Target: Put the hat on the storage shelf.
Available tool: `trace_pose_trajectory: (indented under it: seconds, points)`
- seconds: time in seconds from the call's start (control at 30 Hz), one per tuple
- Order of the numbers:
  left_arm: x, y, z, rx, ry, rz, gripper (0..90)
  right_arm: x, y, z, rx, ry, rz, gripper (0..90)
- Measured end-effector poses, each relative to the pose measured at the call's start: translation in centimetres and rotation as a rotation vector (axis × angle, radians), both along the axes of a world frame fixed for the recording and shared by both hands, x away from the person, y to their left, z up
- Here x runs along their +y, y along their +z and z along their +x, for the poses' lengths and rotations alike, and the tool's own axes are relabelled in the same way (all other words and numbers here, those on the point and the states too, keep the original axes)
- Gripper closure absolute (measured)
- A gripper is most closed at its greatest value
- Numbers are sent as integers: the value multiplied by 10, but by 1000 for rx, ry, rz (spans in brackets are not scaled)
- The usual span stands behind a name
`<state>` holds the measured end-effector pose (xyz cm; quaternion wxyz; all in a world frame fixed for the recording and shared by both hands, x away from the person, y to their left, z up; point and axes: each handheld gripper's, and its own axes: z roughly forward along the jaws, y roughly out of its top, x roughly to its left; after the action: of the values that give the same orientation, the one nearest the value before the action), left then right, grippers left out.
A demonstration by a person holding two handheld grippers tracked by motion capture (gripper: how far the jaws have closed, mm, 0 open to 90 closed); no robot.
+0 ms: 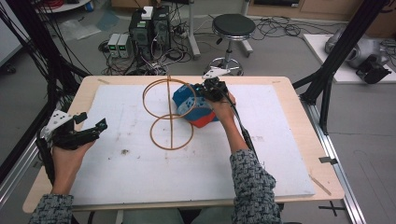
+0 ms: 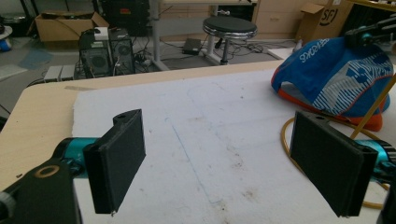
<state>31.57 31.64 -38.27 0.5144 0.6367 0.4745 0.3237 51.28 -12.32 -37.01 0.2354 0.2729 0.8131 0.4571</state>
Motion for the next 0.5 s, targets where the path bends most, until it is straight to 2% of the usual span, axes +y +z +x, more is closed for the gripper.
trace_pose_trajectory:
  seconds: [0.1, 0.13, 0.2, 0.3, 0.37, 0.5]
  points:
    - [0, 0, 0, 0, -1, 1, 185, -7, 10, -3, -30, -7, 21, 889]
    - [0, 0, 0, -1, 0, 0, 185, -12, 17, -5, -52, -10, 29, 889]
    - [0, 0, 0, 1, -2, 1, 185, -13, 19, -6, -57, -9, 31, 889]
    - [0, 1, 0, 1, -3, -1, 184, -26, 33, -12, -105, -26, 56, 889]
    - [0, 1, 0, -2, -2, 0, 185, -30, 37, -13, -119, -30, 61, 889]
    - [0, 1, -1, -2, -1, -2, 184, -47, 50, -18, -155, -58, 111, 889]
